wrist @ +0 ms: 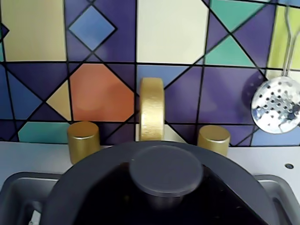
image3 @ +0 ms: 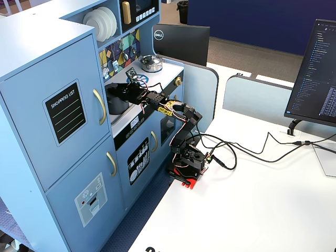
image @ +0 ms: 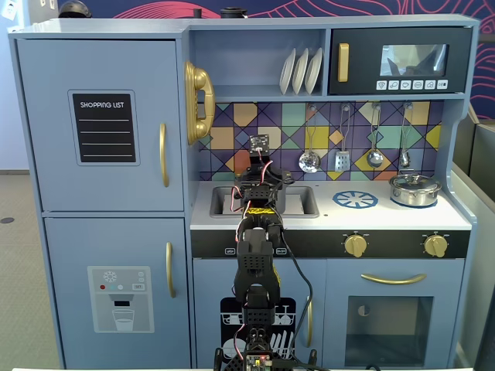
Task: Take off the lid from the gray recipient and place it on the counter
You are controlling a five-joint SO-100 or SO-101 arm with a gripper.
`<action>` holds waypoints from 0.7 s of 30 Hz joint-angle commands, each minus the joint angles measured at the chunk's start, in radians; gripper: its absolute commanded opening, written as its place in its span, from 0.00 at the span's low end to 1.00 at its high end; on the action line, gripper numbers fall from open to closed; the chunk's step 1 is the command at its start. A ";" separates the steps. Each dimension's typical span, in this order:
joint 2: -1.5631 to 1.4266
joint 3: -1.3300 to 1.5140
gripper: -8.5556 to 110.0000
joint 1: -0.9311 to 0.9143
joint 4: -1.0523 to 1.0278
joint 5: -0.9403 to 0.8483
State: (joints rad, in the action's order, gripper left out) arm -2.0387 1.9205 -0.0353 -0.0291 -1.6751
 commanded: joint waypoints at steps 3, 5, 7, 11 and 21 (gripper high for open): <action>-0.011 -0.071 0.07 0.014 0.063 0.005; -0.021 -0.089 0.07 0.018 0.063 0.003; -0.035 -0.106 0.07 0.021 0.063 -0.003; -0.072 -0.129 0.07 0.011 0.031 -0.009; -0.190 -0.164 0.07 -0.156 -0.071 0.021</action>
State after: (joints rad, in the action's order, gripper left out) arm -2.1491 1.8300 -0.1212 -0.0844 -1.6705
